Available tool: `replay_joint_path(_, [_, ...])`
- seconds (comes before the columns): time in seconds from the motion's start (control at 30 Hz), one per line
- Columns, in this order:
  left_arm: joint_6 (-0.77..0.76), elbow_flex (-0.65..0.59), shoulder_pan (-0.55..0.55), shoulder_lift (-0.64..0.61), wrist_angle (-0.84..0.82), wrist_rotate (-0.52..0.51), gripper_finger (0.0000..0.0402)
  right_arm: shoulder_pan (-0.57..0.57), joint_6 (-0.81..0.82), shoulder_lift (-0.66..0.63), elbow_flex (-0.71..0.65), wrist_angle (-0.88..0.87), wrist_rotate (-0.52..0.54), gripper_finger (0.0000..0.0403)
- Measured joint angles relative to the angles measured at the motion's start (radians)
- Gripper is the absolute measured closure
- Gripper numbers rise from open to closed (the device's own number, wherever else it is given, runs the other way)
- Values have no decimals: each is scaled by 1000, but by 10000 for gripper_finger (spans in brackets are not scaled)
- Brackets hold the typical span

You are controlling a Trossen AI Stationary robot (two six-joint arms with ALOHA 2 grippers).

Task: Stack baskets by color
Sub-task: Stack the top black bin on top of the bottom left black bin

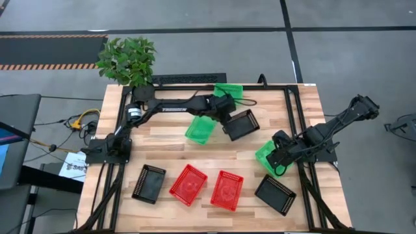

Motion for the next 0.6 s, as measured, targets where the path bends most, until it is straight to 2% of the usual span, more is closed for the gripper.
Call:
replay_joint_path(0.13, [-75,0,0,-106,-69,0,401,0,-5,0,0,-1,0,233])
replay_joint_path(0.3, [-187,0,-43,-277,-312,17,401,0,-5,0,0,2,0,233])
replay_joint_path(0.47, [-354,-13,-190,-469,-619,-30,401,0,-8,0,0,2,0,233])
replay_joint_path(0.6, [-649,-74,-383,-619,-750,-114,401,0,-8,0,0,3,0,233])
